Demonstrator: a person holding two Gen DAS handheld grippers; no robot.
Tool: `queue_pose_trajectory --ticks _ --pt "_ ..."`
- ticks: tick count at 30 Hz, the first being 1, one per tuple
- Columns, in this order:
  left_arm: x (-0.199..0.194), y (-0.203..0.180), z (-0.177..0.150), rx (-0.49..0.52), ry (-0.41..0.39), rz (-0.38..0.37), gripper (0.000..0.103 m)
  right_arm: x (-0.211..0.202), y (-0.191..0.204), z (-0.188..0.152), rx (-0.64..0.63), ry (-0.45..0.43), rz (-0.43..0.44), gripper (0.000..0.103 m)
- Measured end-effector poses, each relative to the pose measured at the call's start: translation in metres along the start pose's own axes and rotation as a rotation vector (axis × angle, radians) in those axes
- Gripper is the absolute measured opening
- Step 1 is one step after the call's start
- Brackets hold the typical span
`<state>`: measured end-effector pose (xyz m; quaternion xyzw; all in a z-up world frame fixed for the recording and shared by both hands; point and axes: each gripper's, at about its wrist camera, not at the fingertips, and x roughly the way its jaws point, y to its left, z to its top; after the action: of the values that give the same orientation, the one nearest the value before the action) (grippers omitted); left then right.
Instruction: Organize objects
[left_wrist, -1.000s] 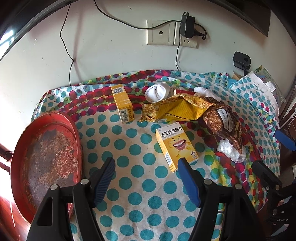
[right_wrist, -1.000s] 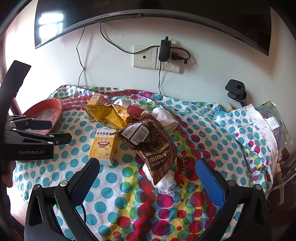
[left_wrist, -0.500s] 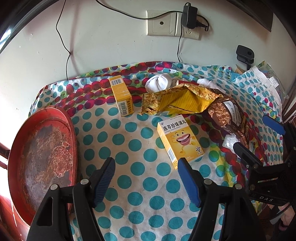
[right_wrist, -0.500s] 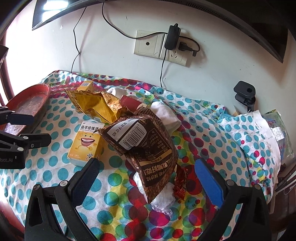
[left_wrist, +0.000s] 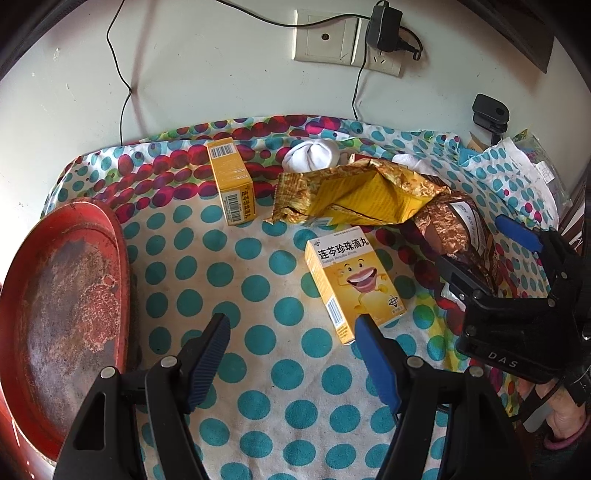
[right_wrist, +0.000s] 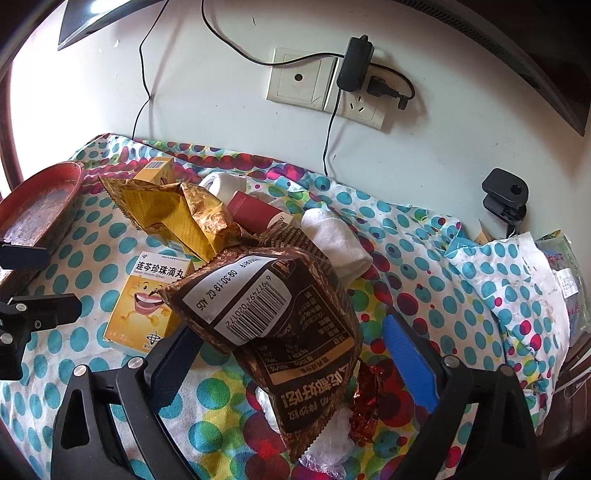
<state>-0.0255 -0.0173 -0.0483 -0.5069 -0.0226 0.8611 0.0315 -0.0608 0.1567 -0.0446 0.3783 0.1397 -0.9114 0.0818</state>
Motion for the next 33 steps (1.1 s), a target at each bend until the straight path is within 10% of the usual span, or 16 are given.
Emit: queue_pose_trajectory --ticks 20,33 --pt "0.042 -0.035 0.023 -0.034 0.028 -0.066 0.072 0.003 -0.021 -0.012 0.004 -0.05 0.085 0.072" --pt "0.075 -0.052 0.013 0.041 0.043 0.044 0.074 0.001 -0.026 -0.017 0.037 -0.108 0.094 0.071"
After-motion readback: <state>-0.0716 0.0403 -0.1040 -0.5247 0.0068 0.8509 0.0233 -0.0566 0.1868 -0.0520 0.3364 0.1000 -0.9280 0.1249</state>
